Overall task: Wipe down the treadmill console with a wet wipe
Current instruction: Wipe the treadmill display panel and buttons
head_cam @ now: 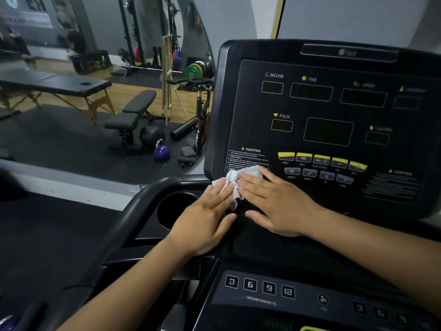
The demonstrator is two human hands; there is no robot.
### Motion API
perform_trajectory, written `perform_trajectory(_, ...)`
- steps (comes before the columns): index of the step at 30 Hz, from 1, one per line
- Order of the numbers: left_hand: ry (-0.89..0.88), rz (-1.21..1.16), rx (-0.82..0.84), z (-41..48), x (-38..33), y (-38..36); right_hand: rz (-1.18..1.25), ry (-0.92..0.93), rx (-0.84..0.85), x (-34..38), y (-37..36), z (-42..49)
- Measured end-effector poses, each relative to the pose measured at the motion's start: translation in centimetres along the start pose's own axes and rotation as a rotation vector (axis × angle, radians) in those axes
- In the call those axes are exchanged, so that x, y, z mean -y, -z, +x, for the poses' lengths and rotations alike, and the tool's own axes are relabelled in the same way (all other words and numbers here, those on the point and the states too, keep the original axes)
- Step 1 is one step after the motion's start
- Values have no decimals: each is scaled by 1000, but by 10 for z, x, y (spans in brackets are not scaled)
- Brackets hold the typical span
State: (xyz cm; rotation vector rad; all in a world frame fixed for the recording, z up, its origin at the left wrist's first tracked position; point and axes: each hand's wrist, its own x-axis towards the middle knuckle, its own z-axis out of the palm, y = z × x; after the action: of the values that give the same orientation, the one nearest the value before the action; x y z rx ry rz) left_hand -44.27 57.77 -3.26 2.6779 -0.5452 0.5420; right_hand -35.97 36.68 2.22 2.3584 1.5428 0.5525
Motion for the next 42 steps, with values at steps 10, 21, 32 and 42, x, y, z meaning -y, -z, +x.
perform_trajectory(10, -35, 311, 13, 23, 17, 8, -105, -36, -34, -24, 17, 15)
perform_trajectory(21, 86, 408, -37, 173, 23, 112, -322, -360, 24, -121, 104, 93)
perform_trajectory(32, 34, 338, -65, 119, 18, 78, -150, -312, -79, -90, 65, 67)
perform_trajectory(42, 57, 336, 20, 13, -9, 1, 77, -153, -104, -15, 0, -9)
